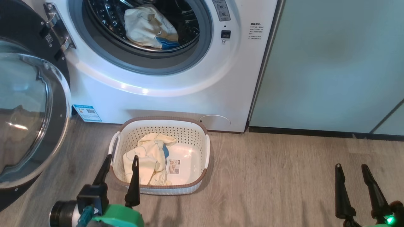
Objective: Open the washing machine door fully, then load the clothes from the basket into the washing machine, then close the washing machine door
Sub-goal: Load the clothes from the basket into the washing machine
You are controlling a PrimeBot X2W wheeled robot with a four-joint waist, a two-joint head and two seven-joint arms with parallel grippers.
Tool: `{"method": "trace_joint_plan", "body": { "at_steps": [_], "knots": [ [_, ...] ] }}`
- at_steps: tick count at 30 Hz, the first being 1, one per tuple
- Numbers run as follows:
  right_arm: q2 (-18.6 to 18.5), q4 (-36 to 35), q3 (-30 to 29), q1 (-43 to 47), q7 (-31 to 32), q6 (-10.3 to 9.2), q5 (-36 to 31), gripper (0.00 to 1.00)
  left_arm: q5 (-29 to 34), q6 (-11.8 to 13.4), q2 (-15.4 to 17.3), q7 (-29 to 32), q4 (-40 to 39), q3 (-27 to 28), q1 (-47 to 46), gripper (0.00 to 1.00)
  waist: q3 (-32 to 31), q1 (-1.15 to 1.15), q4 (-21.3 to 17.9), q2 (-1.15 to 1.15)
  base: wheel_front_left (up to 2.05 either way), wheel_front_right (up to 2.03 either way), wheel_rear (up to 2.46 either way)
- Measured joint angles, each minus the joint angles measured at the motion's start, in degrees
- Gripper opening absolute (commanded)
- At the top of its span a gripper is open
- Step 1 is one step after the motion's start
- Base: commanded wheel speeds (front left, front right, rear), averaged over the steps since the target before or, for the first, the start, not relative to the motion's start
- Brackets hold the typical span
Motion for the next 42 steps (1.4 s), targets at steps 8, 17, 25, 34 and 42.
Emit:
{"method": "trace_joint_plan", "body": {
  "at_steps": [8, 17, 25, 34, 42],
  "knots": [
    [0.0, -0.46, -0.05, -0.08, 0.0, 0.0, -0.01, 1.0, 0.08, -0.02, -0.01, 0.0, 0.24, -0.04, -0.75, 1.0, 1.5, 0.0, -0.02, 0.0, 0.0, 0.0, 0.0],
    [0.0, -1.48, -0.11, -2.49, 0.0, 0.0, 0.0, 1.0, 0.93, -1.24, -0.56, 0.0, 2.36, -0.13, -5.33, 1.0, 5.52, 0.0, -0.15, 0.0, 0.0, 0.0, 0.0],
    [0.0, -2.77, -0.03, -7.12, 0.0, 0.0, 0.18, 1.0, -0.38, -6.49, -1.44, 0.01, 10.59, -0.53, -14.21, 1.0, 12.79, 0.01, -0.57, 0.0, 0.0, 0.0, 0.0],
    [-0.01, -3.87, 0.56, -12.67, 0.0, 0.0, 2.15, 1.0, -4.11, -13.96, -5.14, 0.85, 27.29, -2.35, -26.48, 1.0, 22.65, 0.02, -2.23, 0.0, 0.0, 0.0, 0.0],
    [-0.02, -5.43, 1.89, -18.93, 0.0, 0.0, 4.88, 1.0, -5.83, -19.06, -6.0, 2.86, 44.42, -2.34, -37.97, 1.0, 32.02, 0.01, -5.11, 0.0, 0.0, 0.0, 0.0]
  ]
}}
